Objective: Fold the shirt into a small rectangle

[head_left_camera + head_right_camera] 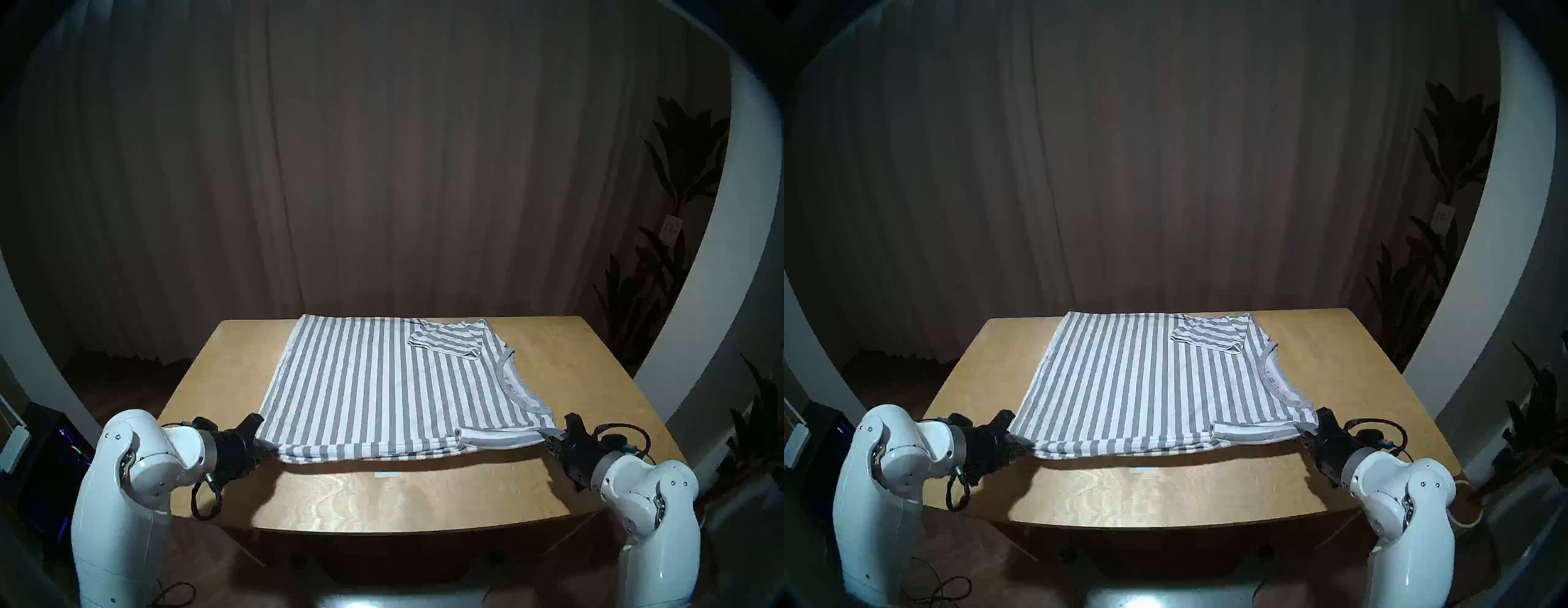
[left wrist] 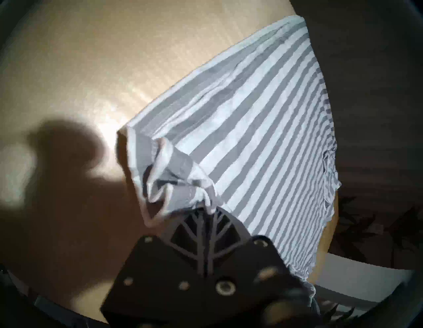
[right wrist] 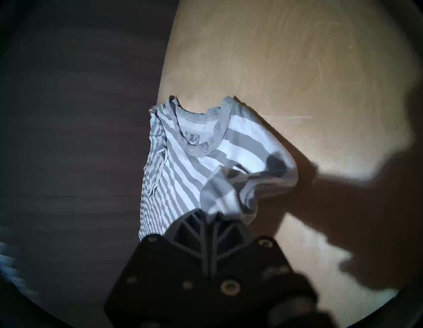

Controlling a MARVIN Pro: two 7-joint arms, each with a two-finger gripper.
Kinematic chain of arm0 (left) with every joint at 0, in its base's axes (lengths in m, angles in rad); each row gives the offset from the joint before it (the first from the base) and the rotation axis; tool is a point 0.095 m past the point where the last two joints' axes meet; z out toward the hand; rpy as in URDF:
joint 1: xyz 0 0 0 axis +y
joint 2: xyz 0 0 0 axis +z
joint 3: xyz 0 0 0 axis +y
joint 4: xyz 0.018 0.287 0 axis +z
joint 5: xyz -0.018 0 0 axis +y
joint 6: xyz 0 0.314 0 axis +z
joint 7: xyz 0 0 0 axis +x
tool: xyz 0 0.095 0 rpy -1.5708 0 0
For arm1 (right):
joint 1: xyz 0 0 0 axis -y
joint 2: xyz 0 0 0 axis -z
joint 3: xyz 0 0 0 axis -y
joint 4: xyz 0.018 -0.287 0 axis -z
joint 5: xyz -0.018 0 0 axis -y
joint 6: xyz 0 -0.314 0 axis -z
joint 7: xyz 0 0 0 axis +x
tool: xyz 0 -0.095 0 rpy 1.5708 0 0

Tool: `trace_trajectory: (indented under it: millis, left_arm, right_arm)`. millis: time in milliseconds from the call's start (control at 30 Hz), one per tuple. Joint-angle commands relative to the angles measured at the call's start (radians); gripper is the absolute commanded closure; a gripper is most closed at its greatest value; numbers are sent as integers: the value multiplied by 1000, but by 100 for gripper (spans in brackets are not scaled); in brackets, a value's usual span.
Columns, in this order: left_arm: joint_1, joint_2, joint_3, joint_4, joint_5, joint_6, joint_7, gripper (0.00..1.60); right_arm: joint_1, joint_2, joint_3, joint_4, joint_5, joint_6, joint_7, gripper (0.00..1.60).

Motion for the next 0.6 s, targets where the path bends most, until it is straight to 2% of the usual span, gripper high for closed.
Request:
trace_trajectory:
  millis: [0, 567]
  left_arm:
    - [-107, 35, 15, -3, 17, -8, -26, 160]
    - [-275, 84, 116, 105, 93, -23, -77, 160]
  right_arm:
    - [107, 45, 4, 27, -16, -15, 50, 160]
    - [278, 102, -76, 181, -77, -76, 127, 160]
